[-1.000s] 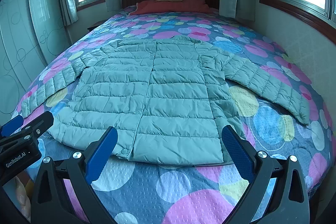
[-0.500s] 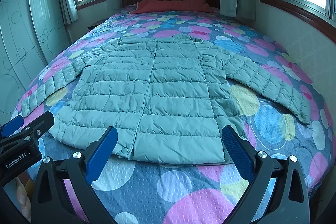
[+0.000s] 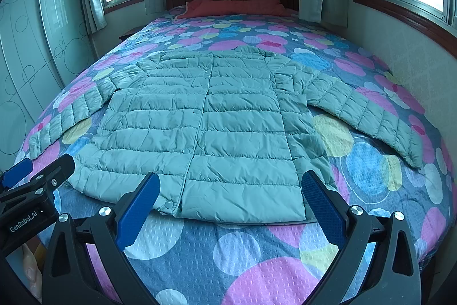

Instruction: Fold large clothes

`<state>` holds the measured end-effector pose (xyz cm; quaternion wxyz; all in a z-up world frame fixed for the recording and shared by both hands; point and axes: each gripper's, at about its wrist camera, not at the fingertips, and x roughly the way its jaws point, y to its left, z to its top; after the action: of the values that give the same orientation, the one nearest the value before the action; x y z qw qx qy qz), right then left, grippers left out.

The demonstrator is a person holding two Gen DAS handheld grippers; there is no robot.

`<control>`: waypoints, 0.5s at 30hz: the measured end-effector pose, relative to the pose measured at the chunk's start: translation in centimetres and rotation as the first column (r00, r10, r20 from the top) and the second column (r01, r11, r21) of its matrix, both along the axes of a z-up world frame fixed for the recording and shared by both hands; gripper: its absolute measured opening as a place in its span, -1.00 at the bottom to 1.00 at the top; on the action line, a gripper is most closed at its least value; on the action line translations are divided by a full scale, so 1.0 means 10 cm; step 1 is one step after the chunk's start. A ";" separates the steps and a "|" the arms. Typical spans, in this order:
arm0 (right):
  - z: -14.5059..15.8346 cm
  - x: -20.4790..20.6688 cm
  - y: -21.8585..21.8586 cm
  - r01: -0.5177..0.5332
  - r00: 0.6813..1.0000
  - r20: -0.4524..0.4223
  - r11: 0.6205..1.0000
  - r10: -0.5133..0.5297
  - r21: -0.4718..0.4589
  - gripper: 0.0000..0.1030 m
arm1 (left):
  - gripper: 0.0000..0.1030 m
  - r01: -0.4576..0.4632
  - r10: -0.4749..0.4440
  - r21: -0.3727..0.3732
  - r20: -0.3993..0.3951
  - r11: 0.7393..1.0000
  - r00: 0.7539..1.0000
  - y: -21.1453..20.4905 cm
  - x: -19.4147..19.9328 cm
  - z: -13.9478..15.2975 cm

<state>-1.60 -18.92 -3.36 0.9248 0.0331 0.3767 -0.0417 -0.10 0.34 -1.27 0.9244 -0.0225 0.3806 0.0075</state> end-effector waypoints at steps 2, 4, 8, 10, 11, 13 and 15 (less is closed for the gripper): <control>0.00 0.00 0.00 0.000 1.000 -0.001 1.000 0.000 0.001 0.92 | 0.96 0.000 0.000 0.000 0.000 1.000 1.000 0.00 0.00 0.00; 0.01 0.00 -0.01 0.000 1.000 -0.001 1.000 0.000 -0.001 0.92 | 0.96 0.000 0.000 0.000 0.000 1.000 1.000 0.00 0.00 -0.01; -0.02 0.01 0.00 -0.002 1.000 -0.004 1.000 0.002 0.000 0.92 | 0.96 0.001 -0.001 0.001 -0.001 1.000 1.000 0.00 0.00 0.00; -0.03 0.01 0.00 -0.002 1.000 -0.004 1.000 0.002 0.000 0.92 | 0.96 0.000 0.000 0.001 -0.001 1.000 1.000 0.00 0.00 0.00; -0.03 0.01 0.00 -0.002 1.000 -0.003 1.000 0.002 0.001 0.92 | 0.96 0.000 0.000 0.001 -0.002 1.000 1.000 0.00 0.00 0.00; -0.03 0.01 0.00 -0.001 1.000 -0.005 1.000 0.001 0.001 0.92 | 0.96 -0.001 0.001 0.001 -0.002 1.000 1.000 0.00 0.00 0.00; -0.02 0.01 0.00 -0.001 1.000 -0.005 1.000 0.001 0.001 0.92 | 0.96 -0.001 0.001 0.001 -0.002 1.000 1.000 0.00 0.00 -0.01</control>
<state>-1.49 -18.93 -3.60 0.9238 0.0331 0.3792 -0.0410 -0.10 0.35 -1.34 0.9240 -0.0220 0.3816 0.0081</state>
